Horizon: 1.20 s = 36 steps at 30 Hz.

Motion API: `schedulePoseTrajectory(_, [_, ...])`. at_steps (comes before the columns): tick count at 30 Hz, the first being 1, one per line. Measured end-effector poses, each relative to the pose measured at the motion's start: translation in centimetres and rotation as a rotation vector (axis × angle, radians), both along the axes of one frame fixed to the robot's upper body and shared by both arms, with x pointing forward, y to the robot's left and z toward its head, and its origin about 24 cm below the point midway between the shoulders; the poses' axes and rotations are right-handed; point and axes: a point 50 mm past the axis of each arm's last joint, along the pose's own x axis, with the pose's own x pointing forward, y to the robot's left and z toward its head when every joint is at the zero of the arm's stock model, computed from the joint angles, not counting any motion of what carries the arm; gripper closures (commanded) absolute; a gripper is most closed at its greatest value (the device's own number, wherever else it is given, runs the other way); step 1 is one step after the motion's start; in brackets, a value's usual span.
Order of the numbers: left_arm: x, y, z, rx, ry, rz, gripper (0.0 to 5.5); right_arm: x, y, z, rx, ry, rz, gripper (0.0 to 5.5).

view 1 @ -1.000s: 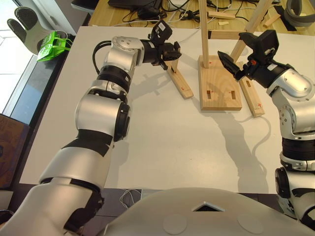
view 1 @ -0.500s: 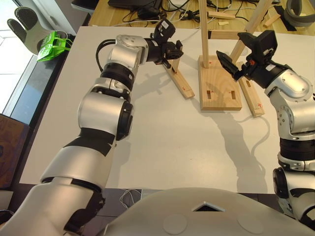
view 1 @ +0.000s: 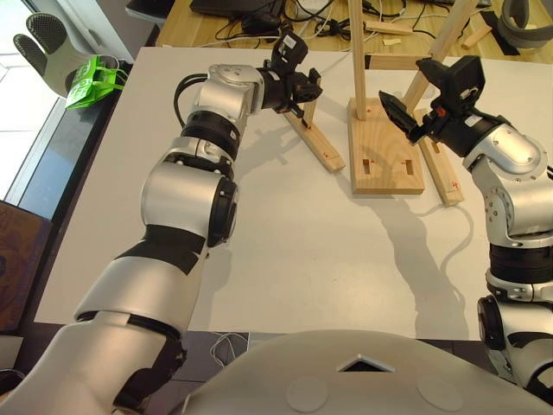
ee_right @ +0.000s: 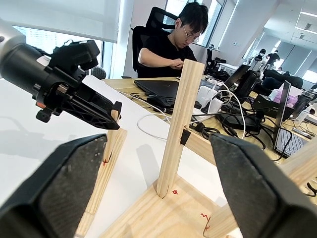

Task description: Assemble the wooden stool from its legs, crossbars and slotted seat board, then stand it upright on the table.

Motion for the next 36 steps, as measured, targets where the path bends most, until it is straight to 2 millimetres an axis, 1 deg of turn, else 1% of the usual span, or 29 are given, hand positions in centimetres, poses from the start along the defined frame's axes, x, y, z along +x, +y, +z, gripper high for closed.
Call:
schedulePoseTrajectory(10, [0.0, -0.1, -0.4, 0.007, 0.001, 0.034, 4.16, 0.0, 0.1, 0.0, 0.001, 0.001, 0.002, 1.67])
schedulePoseTrajectory(16, [0.0, 0.0, -0.6, -0.03, 0.01, 0.094, 4.16, 0.0, 0.2, -0.1, -0.001, 0.003, 0.008, 1.67])
schedulePoseTrajectory(20, [0.1, 0.0, -0.4, -0.049, 0.007, 0.102, 4.16, -0.1, 0.2, -0.1, -0.001, 0.004, 0.009, 1.67])
schedulePoseTrajectory(21, [0.1, 0.1, -0.4, -0.053, 0.007, 0.101, 3.79, -0.1, 0.2, -0.2, -0.002, 0.006, 0.008, 1.67])
schedulePoseTrajectory(22, [0.1, 0.0, -0.3, -0.056, 0.008, 0.099, 3.73, -0.1, 0.2, -0.2, -0.002, 0.007, 0.008, 1.67])
schedulePoseTrajectory(23, [0.0, 0.1, -0.6, -0.049, 0.029, 0.101, 3.54, -0.1, 0.2, -0.3, -0.002, 0.008, 0.008, 1.67])
schedulePoseTrajectory(24, [-1.0, 0.6, -3.1, -0.03, 0.13, 0.115, 3.37, -0.1, 0.2, -0.3, -0.002, 0.009, 0.008, 1.67])
schedulePoseTrajectory(26, [-2.2, 1.2, -5.6, -0.008, 0.216, 0.113, 3.06, -0.2, 0.2, -0.4, -0.002, 0.011, 0.008, 1.67])
schedulePoseTrajectory(29, [-1.9, 0.9, -4.9, -0.006, 0.193, 0.093, 2.65, -0.2, 0.2, -0.4, -0.002, 0.013, 0.007, 1.67])
schedulePoseTrajectory(32, [-1.2, 0.6, -3.6, 0.005, 0.133, 0.088, 2.65, -0.3, 0.1, -0.6, -0.002, 0.018, 0.006, 1.67])
schedulePoseTrajectory(36, [-1.1, 0.4, -3.1, 0.004, 0.109, 0.046, 2.65, -0.3, 0.1, -0.6, -0.001, 0.016, 0.006, 1.67])
